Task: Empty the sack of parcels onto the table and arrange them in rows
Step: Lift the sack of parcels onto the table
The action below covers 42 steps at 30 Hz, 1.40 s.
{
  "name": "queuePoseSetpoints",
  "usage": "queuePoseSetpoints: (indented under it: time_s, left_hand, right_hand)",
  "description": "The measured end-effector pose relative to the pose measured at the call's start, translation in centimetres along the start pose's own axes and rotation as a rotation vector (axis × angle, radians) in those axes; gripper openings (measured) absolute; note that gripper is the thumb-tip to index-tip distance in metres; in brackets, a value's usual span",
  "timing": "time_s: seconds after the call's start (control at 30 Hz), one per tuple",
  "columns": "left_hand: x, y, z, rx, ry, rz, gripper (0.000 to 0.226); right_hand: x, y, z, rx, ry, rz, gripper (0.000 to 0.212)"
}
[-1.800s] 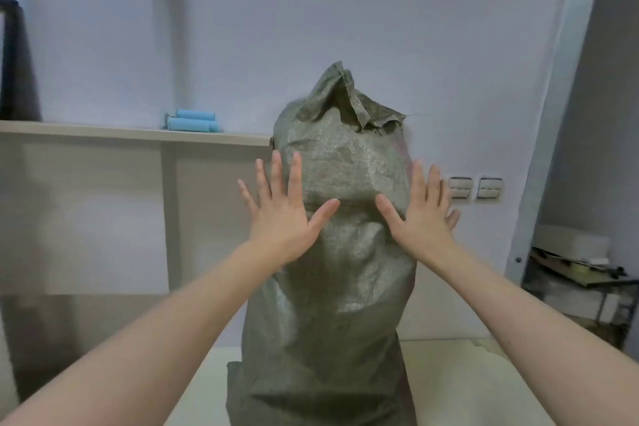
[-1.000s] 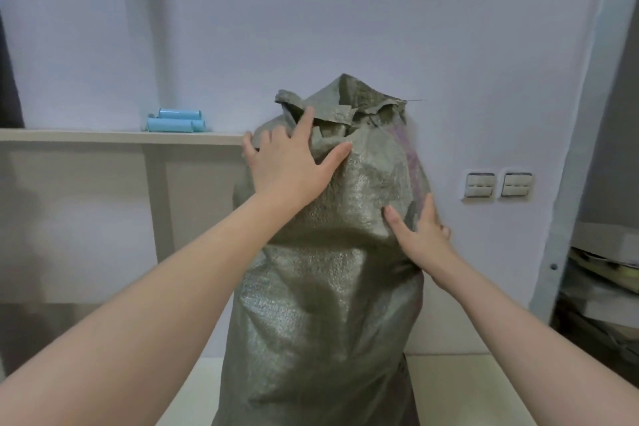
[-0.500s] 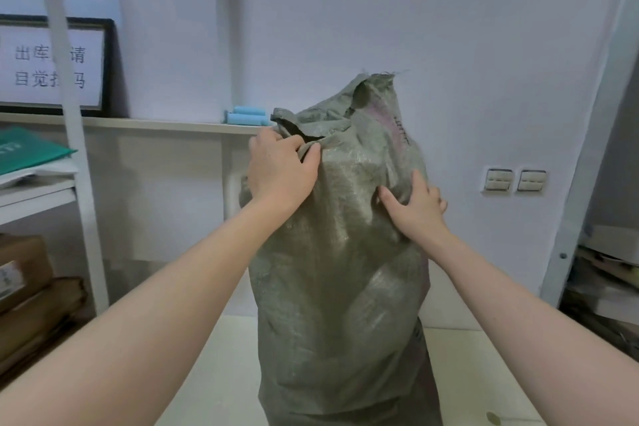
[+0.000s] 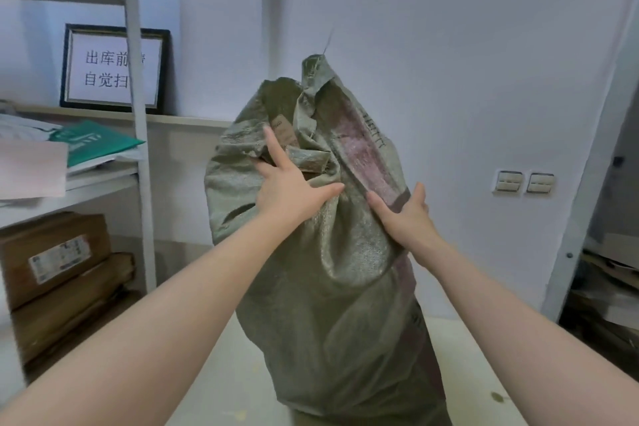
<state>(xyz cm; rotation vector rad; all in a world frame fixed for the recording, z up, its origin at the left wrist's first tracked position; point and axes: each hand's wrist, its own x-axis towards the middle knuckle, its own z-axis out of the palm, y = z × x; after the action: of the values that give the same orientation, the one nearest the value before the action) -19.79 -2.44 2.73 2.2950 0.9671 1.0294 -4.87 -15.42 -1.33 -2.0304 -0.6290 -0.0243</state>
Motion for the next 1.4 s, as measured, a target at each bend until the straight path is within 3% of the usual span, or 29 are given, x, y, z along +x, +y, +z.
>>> queuePoseSetpoints:
  time_s: [0.13, 0.23, 0.33, 0.37, 0.47, 0.53, 0.83, 1.1, 1.23, 1.4]
  left_hand:
    - [-1.2, -0.3, 0.1, 0.059, 0.114, -0.061, 0.140]
    - [-2.2, 0.4, 0.5, 0.129, 0.140, -0.077, 0.117]
    - [-3.7, 1.5, 0.1, 0.186, 0.080, -0.112, 0.061]
    - [-4.1, 1.7, 0.0, 0.201, 0.070, -0.132, 0.052]
    - [-5.1, 2.0, -0.4, 0.201, 0.064, -0.257, 0.057]
    - [-5.3, 1.9, -0.5, 0.121, 0.052, -0.323, 0.060]
    - [-5.9, 4.6, 0.3, -0.242, 0.147, -0.234, 0.057]
    - [-5.8, 7.1, 3.7, -0.565, 0.041, -0.249, 0.061]
    - [-6.2, 5.9, 7.7, -0.649, -0.061, -0.380, 0.061]
    - [-7.2, 1.6, 13.5, -0.661, -0.160, -0.554, 0.059]
  right_hand:
    - [-0.6, 0.0, -0.3, 0.190, -0.076, 0.018, 0.119]
    - [-0.9, 0.3, -0.7, 0.337, -0.071, 0.066, 0.087]
    - [-0.7, 2.0, -0.5, 0.424, 0.013, 0.100, 0.050]
    - [-0.5, 2.6, -0.3, 0.458, 0.034, 0.107, 0.042]
    - [-1.2, 2.7, -0.7, 0.632, 0.055, 0.142, 0.028]
    - [-1.8, 1.7, -1.4, 0.726, 0.109, 0.137, 0.026]
    - [-2.7, -1.1, -4.6, 0.810, 0.360, 0.025, 0.038]
    - [-1.8, -0.5, -9.4, 0.580, 0.495, -0.108, 0.042]
    - [-0.9, 2.0, -9.4, 0.477, 0.478, -0.196, 0.037]
    - [-1.0, 6.0, -6.7, 0.228, 0.334, -0.245, 0.038]
